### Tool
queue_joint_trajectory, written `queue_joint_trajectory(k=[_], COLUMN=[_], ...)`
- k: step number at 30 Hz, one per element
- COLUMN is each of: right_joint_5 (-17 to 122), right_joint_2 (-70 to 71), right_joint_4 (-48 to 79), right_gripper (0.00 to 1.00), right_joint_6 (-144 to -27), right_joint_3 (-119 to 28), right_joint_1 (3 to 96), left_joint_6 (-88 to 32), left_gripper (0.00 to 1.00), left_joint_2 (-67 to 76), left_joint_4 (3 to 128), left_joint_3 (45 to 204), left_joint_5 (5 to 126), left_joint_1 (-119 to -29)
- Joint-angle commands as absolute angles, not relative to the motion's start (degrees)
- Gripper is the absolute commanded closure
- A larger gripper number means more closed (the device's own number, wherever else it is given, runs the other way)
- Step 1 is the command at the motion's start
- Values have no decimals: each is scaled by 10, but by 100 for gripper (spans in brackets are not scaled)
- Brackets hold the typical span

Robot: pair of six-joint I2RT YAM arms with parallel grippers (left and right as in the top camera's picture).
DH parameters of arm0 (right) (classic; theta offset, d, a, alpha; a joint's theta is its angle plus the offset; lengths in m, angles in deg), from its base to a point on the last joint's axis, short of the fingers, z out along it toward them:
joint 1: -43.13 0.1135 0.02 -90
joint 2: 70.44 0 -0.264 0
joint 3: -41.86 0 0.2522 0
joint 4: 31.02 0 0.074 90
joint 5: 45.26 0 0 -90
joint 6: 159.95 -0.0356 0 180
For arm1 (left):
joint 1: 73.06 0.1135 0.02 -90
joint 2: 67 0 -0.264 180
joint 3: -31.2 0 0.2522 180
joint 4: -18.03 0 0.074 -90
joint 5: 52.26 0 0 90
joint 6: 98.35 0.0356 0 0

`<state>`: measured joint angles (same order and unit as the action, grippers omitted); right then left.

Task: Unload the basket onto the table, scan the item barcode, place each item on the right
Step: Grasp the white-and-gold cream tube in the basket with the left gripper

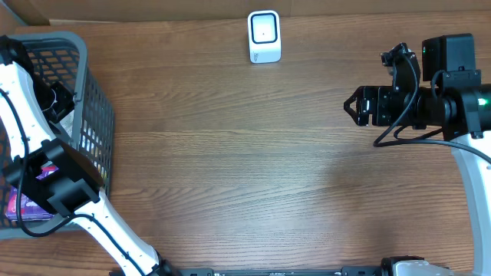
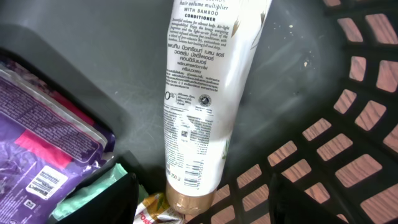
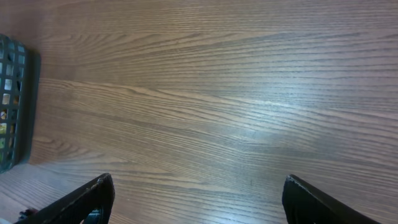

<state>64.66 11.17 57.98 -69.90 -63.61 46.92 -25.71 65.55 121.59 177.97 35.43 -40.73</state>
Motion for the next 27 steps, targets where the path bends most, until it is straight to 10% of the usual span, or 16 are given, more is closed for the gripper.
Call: queue_joint_trajectory(k=[1, 27], right_joint_5=[643, 643], right_joint_2=[109, 109], right_joint_4=[581, 581], right_gripper=[13, 12], right_joint_6=[-695, -695], right_joint_3=[-649, -649], right_joint_1=[472, 472], left_joint_6=[-277, -265], left_gripper=[41, 48], left_joint_2=[697, 499], left_joint_4=[1216, 1239], left_joint_3=[1781, 1778], left_joint_5=[358, 357], left_joint_1=[-404, -404])
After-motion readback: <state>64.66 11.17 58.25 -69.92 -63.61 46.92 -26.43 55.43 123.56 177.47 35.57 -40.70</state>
